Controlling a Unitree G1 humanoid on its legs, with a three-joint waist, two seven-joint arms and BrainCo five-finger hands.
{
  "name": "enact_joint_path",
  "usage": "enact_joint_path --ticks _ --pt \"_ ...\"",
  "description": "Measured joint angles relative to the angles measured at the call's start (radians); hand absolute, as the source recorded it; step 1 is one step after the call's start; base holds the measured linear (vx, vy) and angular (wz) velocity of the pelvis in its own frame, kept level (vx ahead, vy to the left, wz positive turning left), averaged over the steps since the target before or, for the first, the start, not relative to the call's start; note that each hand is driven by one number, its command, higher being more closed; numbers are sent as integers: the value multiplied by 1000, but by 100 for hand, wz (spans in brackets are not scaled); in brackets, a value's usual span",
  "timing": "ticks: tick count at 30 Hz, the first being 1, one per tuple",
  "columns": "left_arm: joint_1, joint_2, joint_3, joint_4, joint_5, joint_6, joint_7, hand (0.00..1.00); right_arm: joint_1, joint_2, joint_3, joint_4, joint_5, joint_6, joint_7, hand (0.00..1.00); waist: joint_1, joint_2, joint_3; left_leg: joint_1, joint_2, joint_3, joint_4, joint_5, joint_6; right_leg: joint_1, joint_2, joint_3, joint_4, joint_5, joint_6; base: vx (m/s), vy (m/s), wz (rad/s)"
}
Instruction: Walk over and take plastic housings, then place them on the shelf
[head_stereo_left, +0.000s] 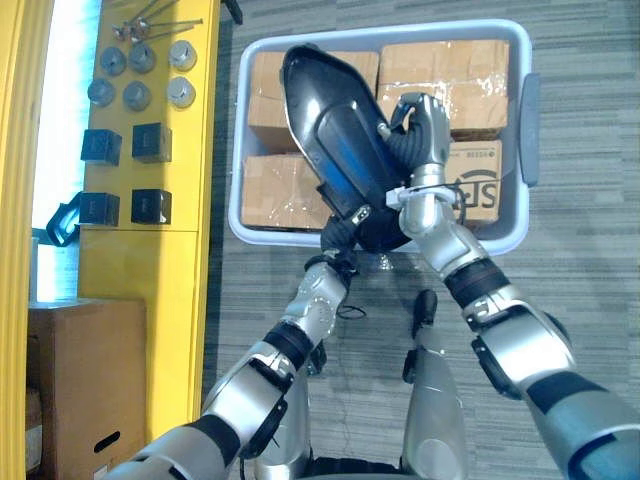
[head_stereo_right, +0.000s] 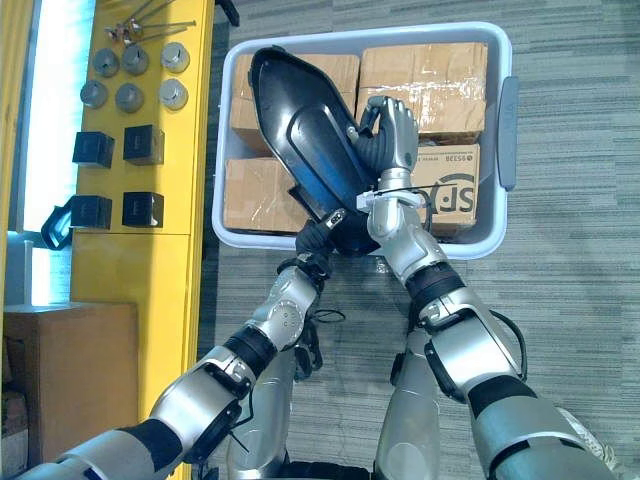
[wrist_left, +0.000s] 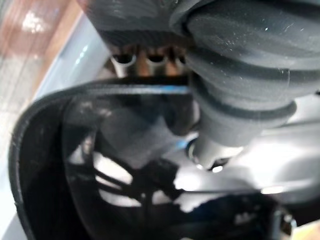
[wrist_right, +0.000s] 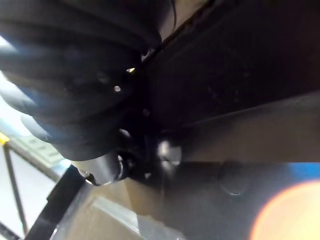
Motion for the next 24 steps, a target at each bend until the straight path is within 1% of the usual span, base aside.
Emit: enact_joint_path --ticks 1,2,4,5,6,7,9,10,12,14,18,19,21,23,24 --pt "0 -2 0 -4 40 -8 31 100 1 1 -2 1 1 1 -4 0 -1 0 0 0 0 0 -1 0 0 0 0 0 -1 0 0 0 0 0" --pt "0 -2 0 -6 56 -11 41 100 2 1 -4 2 1 2 -4 0 -1 0 0 0 0 0 -1 0 0 0 0 0 -1 0 0 0 0 0" --pt "-1 -1 12 -19 164 -18 127 100 6 3 -7 2 7 2 -5 0 -7 0 0 0 0 0 -1 0 0 0 0 0 -2 0 0 0 0 0" --pt "-1 -1 18 -24 180 -18 146 100 7 5 -7 2 11 4 -4 0 -9 0 0 0 0 0 -2 0 0 0 0 0 -2 0 0 0 0 0" --pt "-3 -1 25 -26 216 -16 181 100 8 7 -7 3 23 12 -2 0 -11 0 0 0 0 0 -3 0 0 0 0 0 -2 1 1 0 0 0" --pt "-9 -1 39 -26 275 1 228 100 8 7 -7 10 46 19 4 0 -11 0 0 0 0 0 -4 0 0 0 1 0 -3 1 1 0 0 0" --pt "-23 0 47 -26 325 23 278 100 9 8 -6 28 62 34 5 0 -11 0 0 0 0 1 -6 1 -1 0 1 0 -5 2 2 0 0 0" --pt "-36 0 49 -26 371 49 320 100 9 11 -6 42 82 35 4 0 -11 0 0 0 0 1 -7 1 -1 1 1 0 -8 6 3 0 0 0" --pt "-54 0 49 -26 421 80 361 100 9 12 -6 43 88 37 4 0 -11 0 0 0 0 3 -8 1 -1 1 1 1 -13 9 3 0 0 0" --pt "-78 1 53 -25 481 123 416 100 9 13 -7 42 90 37 -1 0 -12 0 0 0 0 4 -10 1 -1 1 2 1 -17 10 3 0 0 0" --pt "-98 11 78 -23 529 180 484 100 9 13 -8 39 94 37 -20 0 -14 0 0 0 0 8 -13 1 -1 1 3 4 -25 14 3 -3 -2 -1" --pt "-99 19 87 -22 552 201 506 100 9 13 -8 35 108 36 -24 0 -17 0 0 0 0 8 -13 0 -1 1 3 4 -25 14 3 0 0 0" --pt "-99 39 89 -21 565 220 532 100 9 12 -12 18 120 33 -40 0 -20 0 0 0 0 9 -13 0 -1 0 3 5 -25 14 3 0 0 0" --pt "-99 58 117 -17 594 251 566 100 9 16 -30 -37 121 28 -52 0 -25 -1 0 -1 1 11 -13 0 -1 -1 4 6 -25 14 3 -35 -12 -2" --pt "-99 62 125 -15 595 257 578 100 9 16 -31 -52 120 26 -59 0 -27 -1 0 -1 1 11 -13 0 -1 -2 4 7 -25 14 3 -34 -9 -2"
